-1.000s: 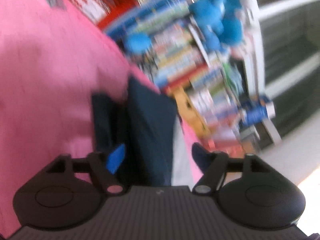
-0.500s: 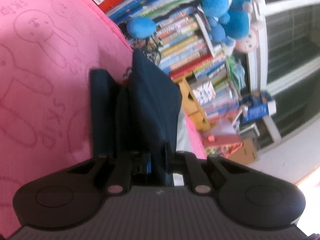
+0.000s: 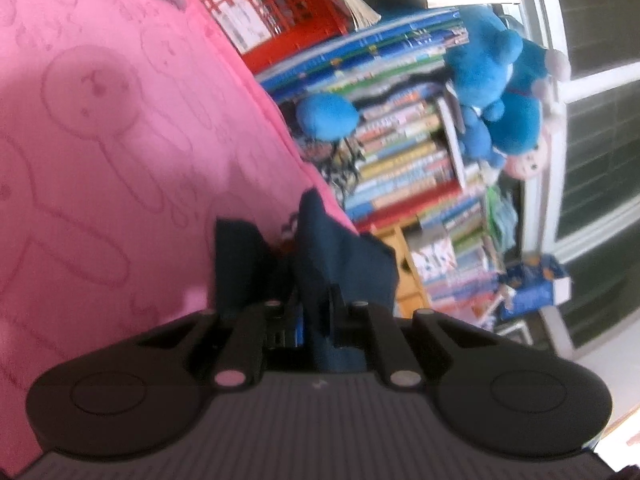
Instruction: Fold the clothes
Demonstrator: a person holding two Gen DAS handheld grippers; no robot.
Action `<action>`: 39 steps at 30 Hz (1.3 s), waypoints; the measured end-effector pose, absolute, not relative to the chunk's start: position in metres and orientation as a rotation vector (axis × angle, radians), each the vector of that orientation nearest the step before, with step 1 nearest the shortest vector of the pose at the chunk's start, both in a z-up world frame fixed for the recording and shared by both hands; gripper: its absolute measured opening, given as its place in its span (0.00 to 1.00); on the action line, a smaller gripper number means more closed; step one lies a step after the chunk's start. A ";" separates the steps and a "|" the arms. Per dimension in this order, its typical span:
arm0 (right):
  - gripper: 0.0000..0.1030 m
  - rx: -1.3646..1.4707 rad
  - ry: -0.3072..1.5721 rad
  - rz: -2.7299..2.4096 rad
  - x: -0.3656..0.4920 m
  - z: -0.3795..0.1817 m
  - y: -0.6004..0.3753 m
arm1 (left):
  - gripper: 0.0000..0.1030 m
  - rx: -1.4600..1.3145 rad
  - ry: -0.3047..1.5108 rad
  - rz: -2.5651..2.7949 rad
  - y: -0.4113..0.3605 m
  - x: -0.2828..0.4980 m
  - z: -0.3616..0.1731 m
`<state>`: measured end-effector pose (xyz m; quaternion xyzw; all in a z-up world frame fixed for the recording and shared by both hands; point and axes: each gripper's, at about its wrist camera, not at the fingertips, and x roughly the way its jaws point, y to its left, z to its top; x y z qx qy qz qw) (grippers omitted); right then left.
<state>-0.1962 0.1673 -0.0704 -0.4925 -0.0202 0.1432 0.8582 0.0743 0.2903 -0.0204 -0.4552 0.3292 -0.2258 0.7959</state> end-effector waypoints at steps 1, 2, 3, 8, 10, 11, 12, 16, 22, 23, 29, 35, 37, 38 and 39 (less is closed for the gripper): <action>0.12 -1.032 -0.049 0.302 -0.197 -0.070 0.167 | 0.13 -0.955 0.693 -0.456 0.290 0.074 -0.016; 0.16 -1.029 -0.055 0.305 -0.198 -0.069 0.166 | 0.14 -0.930 0.678 -0.424 0.290 0.074 -0.012; 0.18 -1.024 -0.060 0.311 -0.201 -0.067 0.164 | 0.15 -0.896 0.651 -0.372 0.291 0.071 -0.004; 0.51 -0.933 -0.038 0.409 -0.215 -0.049 0.154 | 0.15 -0.672 0.508 -0.228 0.284 0.033 0.045; 0.53 -0.874 -0.007 0.463 -0.219 -0.039 0.148 | 0.17 -0.530 0.455 -0.263 0.264 0.008 0.068; 0.53 -0.839 0.016 0.492 -0.221 -0.033 0.144 | 0.19 -0.480 0.439 -0.283 0.253 -0.003 0.075; 0.53 -0.803 0.038 0.520 -0.222 -0.026 0.139 | 0.22 -0.448 0.435 -0.301 0.242 -0.015 0.078; 0.62 -0.657 0.107 0.567 -0.231 -0.005 0.096 | 0.24 -0.331 0.451 -0.347 0.207 -0.052 0.076; 0.65 -0.487 0.213 0.464 -0.251 0.009 0.005 | 0.27 -0.179 0.594 -0.195 0.202 -0.060 0.028; 0.65 -0.483 0.234 0.435 -0.254 0.007 -0.007 | 0.27 -0.209 0.613 -0.145 0.214 -0.057 0.023; 0.65 -0.438 0.349 0.304 -0.253 -0.014 -0.050 | 0.24 0.006 0.532 -0.029 0.204 -0.081 0.043; 0.48 -0.295 0.413 0.274 -0.231 -0.019 -0.058 | 0.33 0.381 0.322 -0.276 0.130 -0.129 0.069; 0.29 -0.237 0.439 0.272 -0.223 -0.019 -0.062 | 0.35 0.466 0.324 -0.407 0.103 -0.139 0.065; 0.20 -0.208 0.452 0.271 -0.219 -0.019 -0.065 | 0.35 0.511 0.330 -0.461 0.091 -0.143 0.061; 0.18 -0.179 0.465 0.270 -0.215 -0.019 -0.067 | 0.35 0.556 0.330 -0.503 0.082 -0.146 0.056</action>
